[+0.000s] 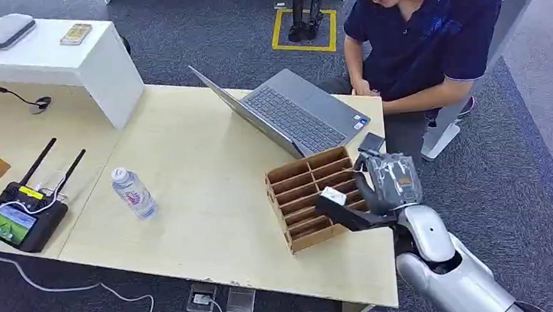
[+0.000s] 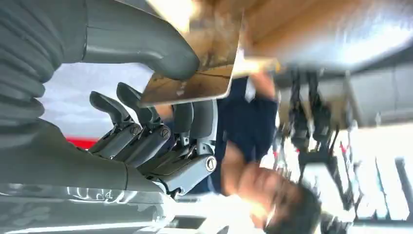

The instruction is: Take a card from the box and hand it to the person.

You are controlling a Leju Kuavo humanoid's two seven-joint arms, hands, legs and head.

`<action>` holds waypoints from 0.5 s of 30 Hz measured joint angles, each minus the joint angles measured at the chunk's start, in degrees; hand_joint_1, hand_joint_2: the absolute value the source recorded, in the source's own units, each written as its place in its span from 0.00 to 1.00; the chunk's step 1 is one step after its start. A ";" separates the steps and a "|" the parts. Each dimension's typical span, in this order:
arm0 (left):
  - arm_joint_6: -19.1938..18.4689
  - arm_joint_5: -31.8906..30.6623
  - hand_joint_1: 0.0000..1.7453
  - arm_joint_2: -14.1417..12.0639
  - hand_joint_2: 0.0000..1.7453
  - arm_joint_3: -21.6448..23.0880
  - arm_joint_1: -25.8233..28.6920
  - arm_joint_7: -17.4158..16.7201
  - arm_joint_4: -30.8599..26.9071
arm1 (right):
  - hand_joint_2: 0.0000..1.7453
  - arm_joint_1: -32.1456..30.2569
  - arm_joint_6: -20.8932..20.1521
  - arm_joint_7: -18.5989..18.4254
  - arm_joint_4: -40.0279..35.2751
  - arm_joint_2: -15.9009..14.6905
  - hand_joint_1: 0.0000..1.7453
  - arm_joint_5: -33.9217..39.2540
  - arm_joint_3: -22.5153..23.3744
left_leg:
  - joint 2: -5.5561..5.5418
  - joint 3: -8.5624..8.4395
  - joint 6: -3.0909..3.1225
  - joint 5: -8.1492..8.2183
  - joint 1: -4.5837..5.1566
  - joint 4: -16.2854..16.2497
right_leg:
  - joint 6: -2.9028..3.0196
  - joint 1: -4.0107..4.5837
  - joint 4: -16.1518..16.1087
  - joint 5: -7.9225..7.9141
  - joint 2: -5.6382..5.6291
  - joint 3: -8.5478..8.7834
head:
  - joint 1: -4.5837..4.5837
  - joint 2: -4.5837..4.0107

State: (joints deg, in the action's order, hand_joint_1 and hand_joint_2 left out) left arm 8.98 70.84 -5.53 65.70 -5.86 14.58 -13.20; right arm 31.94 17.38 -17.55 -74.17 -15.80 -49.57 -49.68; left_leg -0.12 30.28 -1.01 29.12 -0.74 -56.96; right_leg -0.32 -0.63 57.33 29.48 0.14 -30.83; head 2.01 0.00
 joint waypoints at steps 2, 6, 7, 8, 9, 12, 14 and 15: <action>0.00 0.33 0.00 -0.09 0.00 -0.02 0.07 0.00 0.02 | 1.00 1.52 -1.10 -0.94 -4.11 -0.96 0.96 0.41 1.26 | 0.00 0.00 0.00 0.00 0.00 0.00 | 0.00 0.00 0.00 0.00 0.00 0.00 | -0.07 0.00; -0.04 0.44 0.00 -0.13 0.00 -0.04 0.15 0.00 0.02 | 1.00 3.74 -1.03 -0.83 -10.15 -2.21 0.96 1.99 2.95 | 0.00 0.00 0.00 0.00 0.00 0.00 | 0.00 0.00 0.00 0.00 -0.01 0.00 | -0.02 0.00; -0.07 0.44 0.00 -0.13 0.00 -0.04 0.13 0.00 0.02 | 1.00 4.13 -0.53 -0.41 -10.63 -2.30 0.96 2.63 3.19 | 0.00 0.00 0.00 0.00 0.00 0.00 | 0.00 0.00 0.00 0.00 0.00 0.00 | 0.00 0.00; -0.07 0.44 0.00 -0.13 0.00 -0.04 0.14 0.02 0.02 | 1.00 4.50 0.30 0.37 -10.92 -2.41 0.96 3.34 3.30 | -0.01 0.00 0.00 0.00 0.00 0.00 | 0.00 0.00 0.00 0.00 0.00 0.00 | -0.02 0.00; -0.07 0.44 0.00 -0.13 0.00 -0.04 0.14 0.07 0.02 | 1.00 4.71 1.27 1.05 -10.89 -2.41 0.96 3.89 3.30 | -0.01 0.01 0.00 0.00 0.00 0.00 | 0.00 0.00 0.00 0.00 0.00 0.00 | -0.02 0.00; -0.07 0.44 0.00 -0.13 0.00 -0.04 0.13 0.18 0.02 | 1.00 4.78 3.60 2.23 -10.81 -2.47 0.96 5.14 3.32 | -0.01 0.00 0.00 0.00 0.00 0.00 | 0.00 0.00 0.00 0.00 0.00 0.00 | -0.02 0.00; -0.07 0.41 0.00 -0.13 0.00 -0.02 0.12 0.09 0.02 | 1.00 4.78 4.81 2.29 -10.74 -2.58 0.96 5.49 3.32 | -0.01 0.01 0.00 0.00 0.00 0.00 | 0.00 0.00 0.00 0.00 0.00 0.00 | -0.02 0.00; -0.07 0.41 0.00 -0.13 0.00 -0.02 0.13 -0.02 0.02 | 1.00 4.78 5.09 2.27 -10.72 -2.73 0.96 5.51 3.32 | -0.01 0.01 0.00 0.00 0.00 0.00 | 0.00 0.00 0.00 0.00 0.00 0.00 | -0.02 0.00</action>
State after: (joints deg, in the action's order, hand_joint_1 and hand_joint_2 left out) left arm 8.92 71.25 -5.66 65.68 -5.74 14.56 -13.18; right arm 36.72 22.47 -15.28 -84.89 -18.53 -44.06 -46.36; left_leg -0.13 30.29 -1.01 29.12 -0.75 -56.96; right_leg -0.32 -0.63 57.33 29.48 0.14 -30.83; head 1.99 0.00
